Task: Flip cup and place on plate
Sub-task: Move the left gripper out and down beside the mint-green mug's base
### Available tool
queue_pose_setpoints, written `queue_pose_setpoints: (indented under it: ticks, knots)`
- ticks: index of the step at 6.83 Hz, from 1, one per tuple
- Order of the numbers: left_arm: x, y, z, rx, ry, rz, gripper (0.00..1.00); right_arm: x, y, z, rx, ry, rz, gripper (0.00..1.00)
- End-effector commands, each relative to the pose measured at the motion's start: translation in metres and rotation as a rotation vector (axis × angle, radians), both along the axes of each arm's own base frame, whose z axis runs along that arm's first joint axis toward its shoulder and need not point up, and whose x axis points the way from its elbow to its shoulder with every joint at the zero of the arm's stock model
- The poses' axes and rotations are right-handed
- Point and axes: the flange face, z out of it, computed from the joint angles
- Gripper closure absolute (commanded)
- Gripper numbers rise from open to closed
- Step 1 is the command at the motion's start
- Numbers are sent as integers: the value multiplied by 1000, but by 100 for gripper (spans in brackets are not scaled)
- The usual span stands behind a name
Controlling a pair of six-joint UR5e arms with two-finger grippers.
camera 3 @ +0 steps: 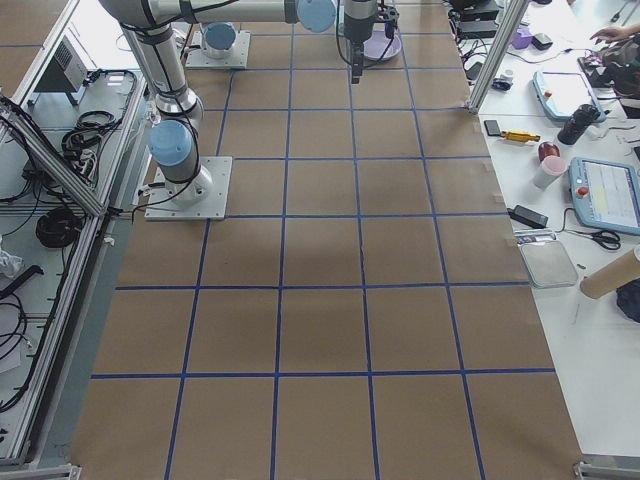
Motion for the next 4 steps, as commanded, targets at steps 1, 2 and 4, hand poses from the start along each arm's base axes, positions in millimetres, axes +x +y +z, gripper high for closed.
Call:
queue_pose_setpoints:
  ticks: [1, 2, 4]
  knots:
    - [61, -7, -31, 24, 56, -71, 0, 0, 0, 0, 0, 0, 0, 0]
    - [82, -11, -44, 30, 71, -82, 0, 0, 0, 0, -2, 0, 0, 0]
    - [125, -23, -77, -19, 166, -120, 0, 0, 0, 0, 0, 0, 0, 0]
